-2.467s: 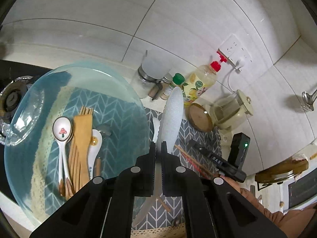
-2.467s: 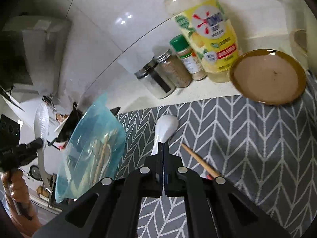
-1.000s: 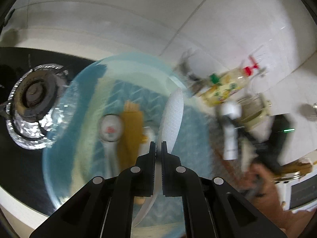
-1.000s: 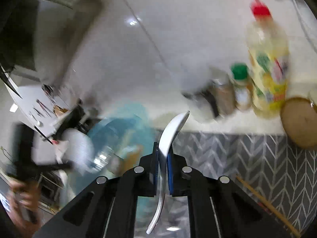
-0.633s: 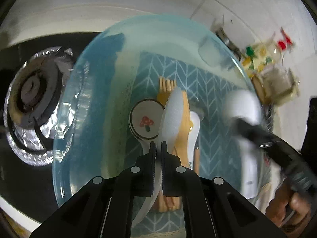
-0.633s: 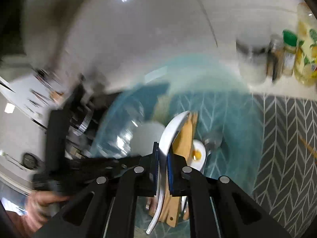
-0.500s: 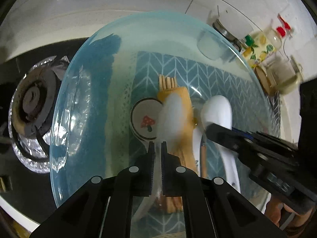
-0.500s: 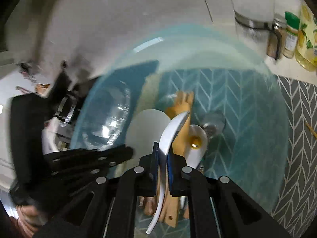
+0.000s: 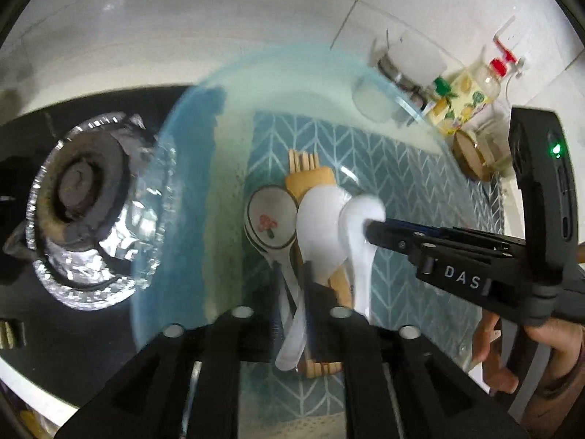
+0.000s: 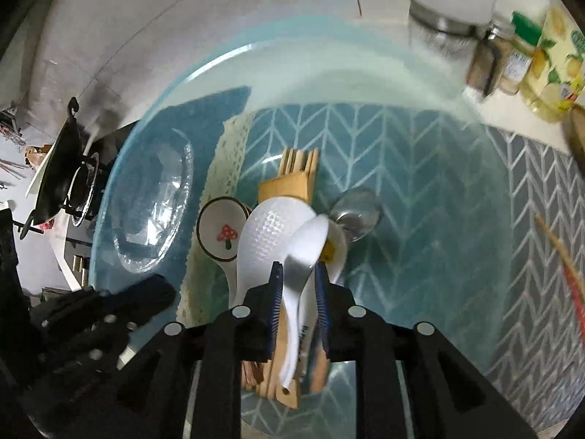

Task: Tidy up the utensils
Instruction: 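Carry the rice paddle and white spoon into the blue basin and open both tools, then move both open tools back toward the fork and chopsticks on the mat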

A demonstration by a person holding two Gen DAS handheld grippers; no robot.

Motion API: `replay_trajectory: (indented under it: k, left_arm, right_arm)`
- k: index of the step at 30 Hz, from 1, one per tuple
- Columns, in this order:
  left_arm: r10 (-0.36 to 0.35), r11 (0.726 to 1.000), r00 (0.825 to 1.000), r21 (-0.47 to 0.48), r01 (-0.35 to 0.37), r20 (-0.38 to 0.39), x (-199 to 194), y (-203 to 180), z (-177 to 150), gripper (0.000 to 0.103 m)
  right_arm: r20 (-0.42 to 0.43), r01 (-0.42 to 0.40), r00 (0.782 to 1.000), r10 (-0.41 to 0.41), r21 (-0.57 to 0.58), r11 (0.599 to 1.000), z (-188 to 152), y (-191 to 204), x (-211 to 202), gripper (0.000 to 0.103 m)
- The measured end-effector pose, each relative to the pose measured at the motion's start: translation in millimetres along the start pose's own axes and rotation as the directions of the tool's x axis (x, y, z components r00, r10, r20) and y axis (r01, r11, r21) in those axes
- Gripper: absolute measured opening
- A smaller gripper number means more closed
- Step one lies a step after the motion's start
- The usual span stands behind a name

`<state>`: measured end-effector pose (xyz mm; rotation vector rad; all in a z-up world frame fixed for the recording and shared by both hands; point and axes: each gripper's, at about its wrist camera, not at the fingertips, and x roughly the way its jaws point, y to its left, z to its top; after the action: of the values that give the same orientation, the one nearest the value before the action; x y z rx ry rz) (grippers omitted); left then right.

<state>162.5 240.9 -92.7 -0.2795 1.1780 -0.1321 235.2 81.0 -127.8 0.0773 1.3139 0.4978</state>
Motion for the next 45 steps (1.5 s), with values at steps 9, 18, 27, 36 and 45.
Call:
replay_trajectory:
  k: [9, 18, 27, 36, 45]
  left_arm:
    - [-0.115, 0.987, 0.973, 0.133, 0.089, 0.202, -88.4, -70.1, -12.8, 0.034]
    - [-0.243, 0.950, 0.957, 0.241, 0.200, 0.162, -83.3, -187.1, -86.7, 0.056]
    - [-0.103, 0.993, 0.994, 0.062, 0.106, -0.049, 39.6, -232.3, -125.3, 0.056]
    - [0.009, 0.994, 1.000, -0.106, -0.007, 0.017, 92.4, -221.5, -116.4, 0.056]
    - [0.057, 0.982, 0.998, -0.183, -0.054, 0.010, 120.1, -213.1, -89.6, 0.056]
  right_arm:
    - [0.270, -0.397, 0.867, 0.418, -0.132, 0.908, -6.1, -42.5, -140.8, 0.024]
    - [0.174, -0.265, 0.912, 0.371, -0.437, 0.859, -112.6, -172.1, -174.7, 0.081]
    - [-0.215, -0.476, 0.877, 0.429, -0.272, 0.836, -189.3, -267.5, -70.7, 0.081]
    - [-0.220, -0.612, 0.791, 0.571, -0.306, 0.730, -171.5, -257.9, -53.5, 0.080]
    - [-0.014, -0.564, 0.808, 0.589, -0.305, 0.767, -125.0, -270.6, -51.0, 0.080]
